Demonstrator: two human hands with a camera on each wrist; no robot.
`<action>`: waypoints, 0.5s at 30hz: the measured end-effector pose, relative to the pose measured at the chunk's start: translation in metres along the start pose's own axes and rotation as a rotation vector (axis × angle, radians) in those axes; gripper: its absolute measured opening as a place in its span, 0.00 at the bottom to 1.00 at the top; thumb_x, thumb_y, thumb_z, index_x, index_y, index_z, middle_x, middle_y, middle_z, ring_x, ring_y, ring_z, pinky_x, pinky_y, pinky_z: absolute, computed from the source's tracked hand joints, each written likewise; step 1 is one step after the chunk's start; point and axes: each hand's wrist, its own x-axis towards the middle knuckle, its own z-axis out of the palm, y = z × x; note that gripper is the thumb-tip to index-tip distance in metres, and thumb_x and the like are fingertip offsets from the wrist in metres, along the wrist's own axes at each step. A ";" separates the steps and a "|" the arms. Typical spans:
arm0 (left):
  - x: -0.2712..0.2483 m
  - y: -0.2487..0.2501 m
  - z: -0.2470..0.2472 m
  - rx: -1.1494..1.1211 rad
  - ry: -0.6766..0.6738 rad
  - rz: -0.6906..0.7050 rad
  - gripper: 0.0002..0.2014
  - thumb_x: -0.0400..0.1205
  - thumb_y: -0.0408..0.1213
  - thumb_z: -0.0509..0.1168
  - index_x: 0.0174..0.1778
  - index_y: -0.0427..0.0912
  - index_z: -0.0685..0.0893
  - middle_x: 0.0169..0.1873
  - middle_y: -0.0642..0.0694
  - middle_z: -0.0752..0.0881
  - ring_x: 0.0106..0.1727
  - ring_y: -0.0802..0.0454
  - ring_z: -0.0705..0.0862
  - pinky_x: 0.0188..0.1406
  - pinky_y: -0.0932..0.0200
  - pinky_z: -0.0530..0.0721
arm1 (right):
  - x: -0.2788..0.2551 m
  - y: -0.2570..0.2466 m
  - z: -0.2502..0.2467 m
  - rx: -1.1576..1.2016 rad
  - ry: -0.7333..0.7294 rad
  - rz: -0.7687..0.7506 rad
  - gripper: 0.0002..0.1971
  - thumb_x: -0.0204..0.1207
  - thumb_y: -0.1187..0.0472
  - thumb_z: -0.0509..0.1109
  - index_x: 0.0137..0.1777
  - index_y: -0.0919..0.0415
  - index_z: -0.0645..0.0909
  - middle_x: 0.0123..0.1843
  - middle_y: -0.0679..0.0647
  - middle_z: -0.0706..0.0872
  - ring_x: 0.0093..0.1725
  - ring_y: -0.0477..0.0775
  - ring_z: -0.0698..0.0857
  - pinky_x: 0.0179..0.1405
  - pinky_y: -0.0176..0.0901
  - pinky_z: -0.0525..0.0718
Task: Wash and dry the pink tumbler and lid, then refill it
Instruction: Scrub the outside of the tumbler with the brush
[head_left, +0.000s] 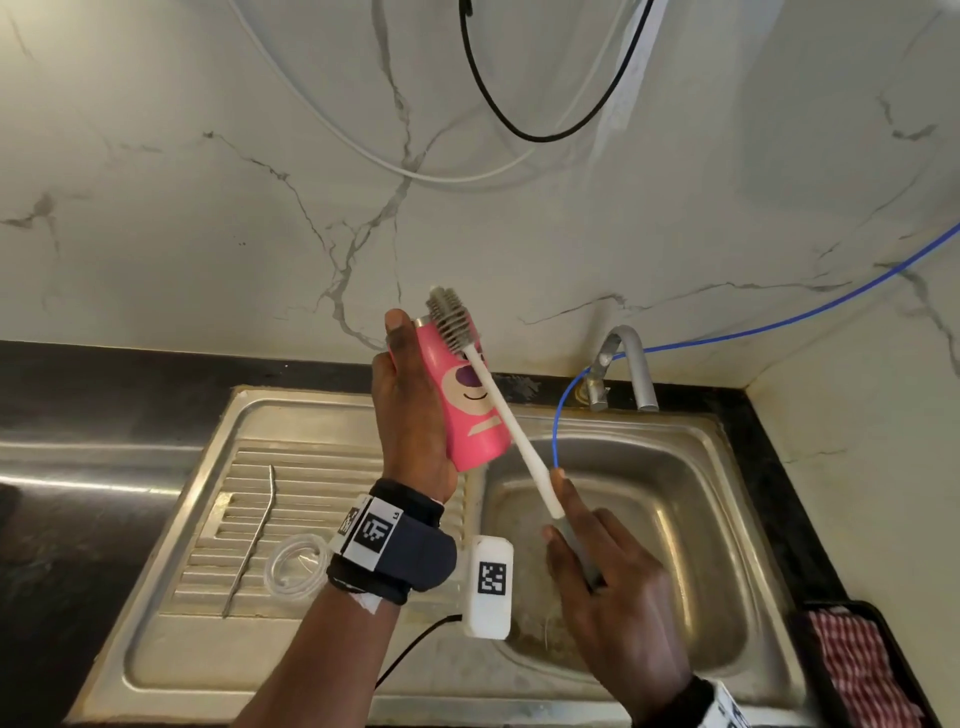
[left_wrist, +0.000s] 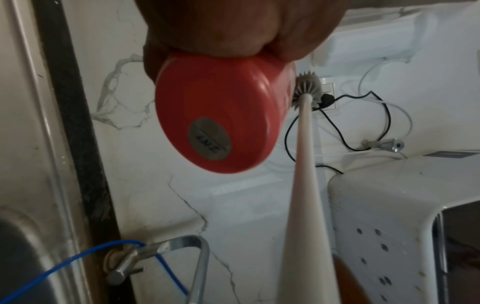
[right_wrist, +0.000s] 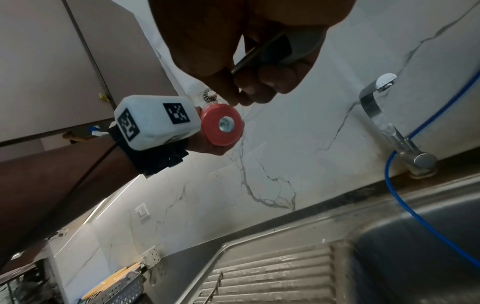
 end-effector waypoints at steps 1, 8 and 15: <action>0.002 0.002 -0.001 -0.004 0.003 0.004 0.44 0.81 0.78 0.58 0.75 0.40 0.78 0.60 0.26 0.89 0.53 0.30 0.94 0.57 0.26 0.93 | -0.003 0.000 0.001 0.011 0.000 -0.013 0.37 0.78 0.60 0.75 0.86 0.38 0.69 0.40 0.41 0.78 0.32 0.39 0.75 0.33 0.25 0.74; 0.014 0.009 -0.013 -0.023 0.077 0.006 0.34 0.88 0.73 0.53 0.71 0.46 0.81 0.54 0.36 0.93 0.50 0.36 0.96 0.51 0.36 0.96 | -0.032 0.004 -0.003 0.082 -0.036 0.000 0.36 0.75 0.62 0.78 0.82 0.39 0.76 0.45 0.40 0.83 0.31 0.36 0.77 0.38 0.17 0.75; 0.007 0.004 -0.004 0.002 0.037 0.014 0.34 0.88 0.72 0.53 0.71 0.46 0.81 0.59 0.31 0.92 0.51 0.36 0.96 0.56 0.30 0.94 | -0.016 0.002 0.003 0.073 -0.023 -0.037 0.34 0.82 0.58 0.73 0.86 0.38 0.70 0.43 0.39 0.78 0.32 0.40 0.77 0.32 0.27 0.77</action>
